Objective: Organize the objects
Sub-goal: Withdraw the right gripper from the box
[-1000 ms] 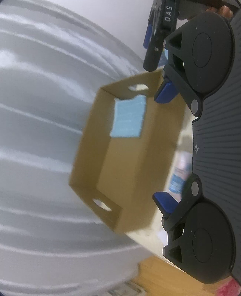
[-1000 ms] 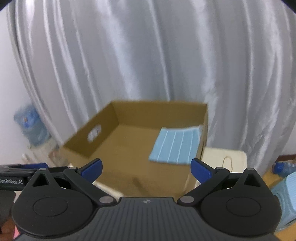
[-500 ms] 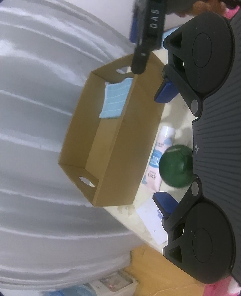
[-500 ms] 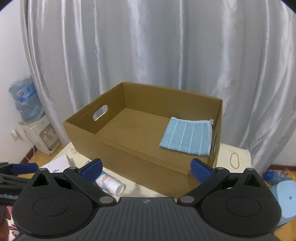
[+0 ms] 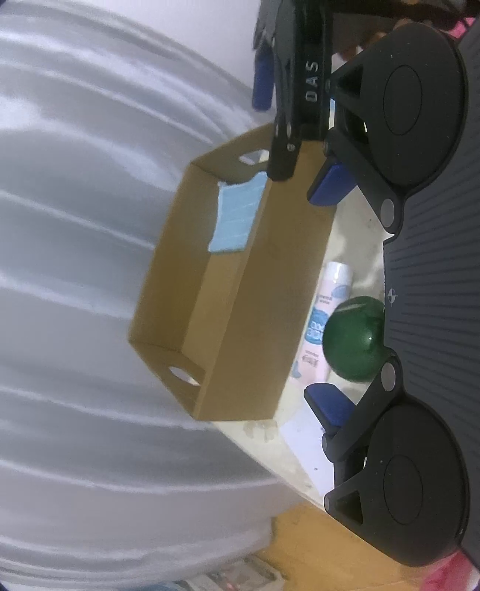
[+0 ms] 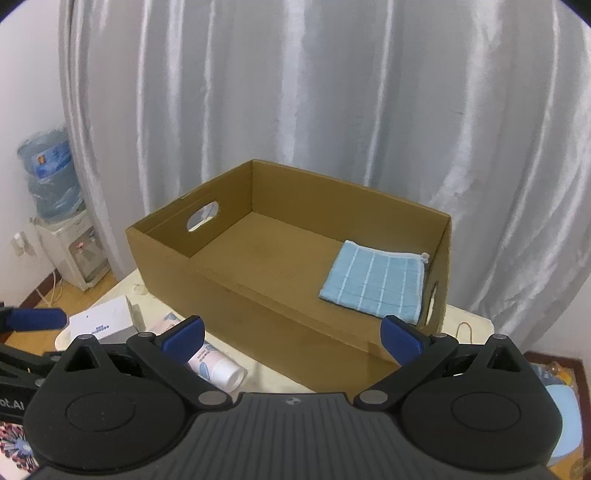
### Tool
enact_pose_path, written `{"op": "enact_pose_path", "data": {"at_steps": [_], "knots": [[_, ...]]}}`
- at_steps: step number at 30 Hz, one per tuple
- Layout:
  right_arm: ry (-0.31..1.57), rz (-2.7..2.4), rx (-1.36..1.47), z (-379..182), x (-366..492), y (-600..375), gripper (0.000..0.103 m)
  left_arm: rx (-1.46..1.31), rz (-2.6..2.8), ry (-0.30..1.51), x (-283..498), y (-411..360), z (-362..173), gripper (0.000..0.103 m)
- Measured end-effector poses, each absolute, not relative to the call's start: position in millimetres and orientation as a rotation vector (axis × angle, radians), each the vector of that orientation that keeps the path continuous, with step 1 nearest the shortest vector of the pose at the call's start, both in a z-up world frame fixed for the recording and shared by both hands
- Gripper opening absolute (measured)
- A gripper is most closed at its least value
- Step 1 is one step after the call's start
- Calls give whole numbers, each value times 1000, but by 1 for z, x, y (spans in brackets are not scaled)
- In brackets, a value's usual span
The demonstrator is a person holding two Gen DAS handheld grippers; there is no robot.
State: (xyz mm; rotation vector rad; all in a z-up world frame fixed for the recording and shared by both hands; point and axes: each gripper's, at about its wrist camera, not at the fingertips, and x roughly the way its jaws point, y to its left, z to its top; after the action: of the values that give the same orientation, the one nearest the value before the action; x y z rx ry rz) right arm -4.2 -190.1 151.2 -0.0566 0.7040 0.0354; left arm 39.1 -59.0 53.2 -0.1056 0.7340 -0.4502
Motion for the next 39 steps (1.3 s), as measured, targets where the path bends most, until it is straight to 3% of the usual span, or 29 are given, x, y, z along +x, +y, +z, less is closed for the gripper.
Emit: {"op": "enact_pose_path", "data": {"at_steps": [13, 34, 39], "knots": [[653, 179, -16, 157, -14, -193, 103, -74, -521, 587, 17, -55, 61, 103], [601, 217, 55, 164, -25, -201, 103, -232, -609, 592, 16, -41, 52, 103], [621, 234, 116, 161, -20, -204, 103, -113, -527, 591, 15, -39, 49, 103]]}}
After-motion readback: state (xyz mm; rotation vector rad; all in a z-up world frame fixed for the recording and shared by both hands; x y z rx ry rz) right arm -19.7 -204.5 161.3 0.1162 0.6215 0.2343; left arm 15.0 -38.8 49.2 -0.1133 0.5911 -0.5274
